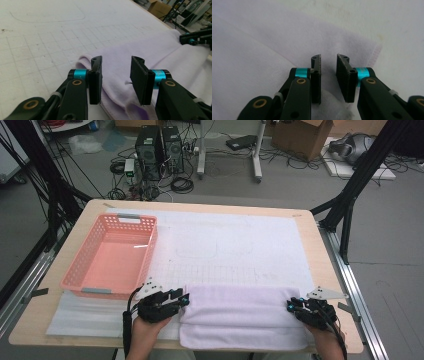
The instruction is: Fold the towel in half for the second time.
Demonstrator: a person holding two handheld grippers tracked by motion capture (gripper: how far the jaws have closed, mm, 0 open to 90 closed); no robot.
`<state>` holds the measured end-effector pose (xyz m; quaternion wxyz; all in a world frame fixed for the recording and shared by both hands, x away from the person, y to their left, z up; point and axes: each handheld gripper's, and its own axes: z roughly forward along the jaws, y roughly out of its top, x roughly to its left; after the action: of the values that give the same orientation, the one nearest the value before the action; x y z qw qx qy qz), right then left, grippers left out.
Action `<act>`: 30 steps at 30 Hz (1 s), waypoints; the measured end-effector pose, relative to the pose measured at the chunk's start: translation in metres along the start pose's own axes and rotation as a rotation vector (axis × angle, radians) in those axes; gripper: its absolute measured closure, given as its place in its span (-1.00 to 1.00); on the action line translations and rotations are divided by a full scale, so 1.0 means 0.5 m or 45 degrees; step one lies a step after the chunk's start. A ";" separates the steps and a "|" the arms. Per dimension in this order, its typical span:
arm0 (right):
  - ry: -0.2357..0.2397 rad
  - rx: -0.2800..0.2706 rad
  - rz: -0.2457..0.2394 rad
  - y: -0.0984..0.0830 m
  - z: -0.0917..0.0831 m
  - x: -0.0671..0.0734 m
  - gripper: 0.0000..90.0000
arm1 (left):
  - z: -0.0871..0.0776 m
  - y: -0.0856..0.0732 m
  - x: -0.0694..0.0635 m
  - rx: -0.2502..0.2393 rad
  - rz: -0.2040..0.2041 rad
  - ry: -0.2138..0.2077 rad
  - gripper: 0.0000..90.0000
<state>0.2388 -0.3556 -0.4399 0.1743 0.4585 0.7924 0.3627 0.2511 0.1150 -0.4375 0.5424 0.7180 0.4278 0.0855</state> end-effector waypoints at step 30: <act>0.175 -0.009 0.095 0.032 0.043 -0.091 0.75 | 0.087 0.030 0.048 0.184 -0.005 0.039 0.79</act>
<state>0.2851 -0.3807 -0.4454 0.1074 0.4610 0.7836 0.4024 0.2991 0.1005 -0.4503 0.4828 0.7529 0.4426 0.0645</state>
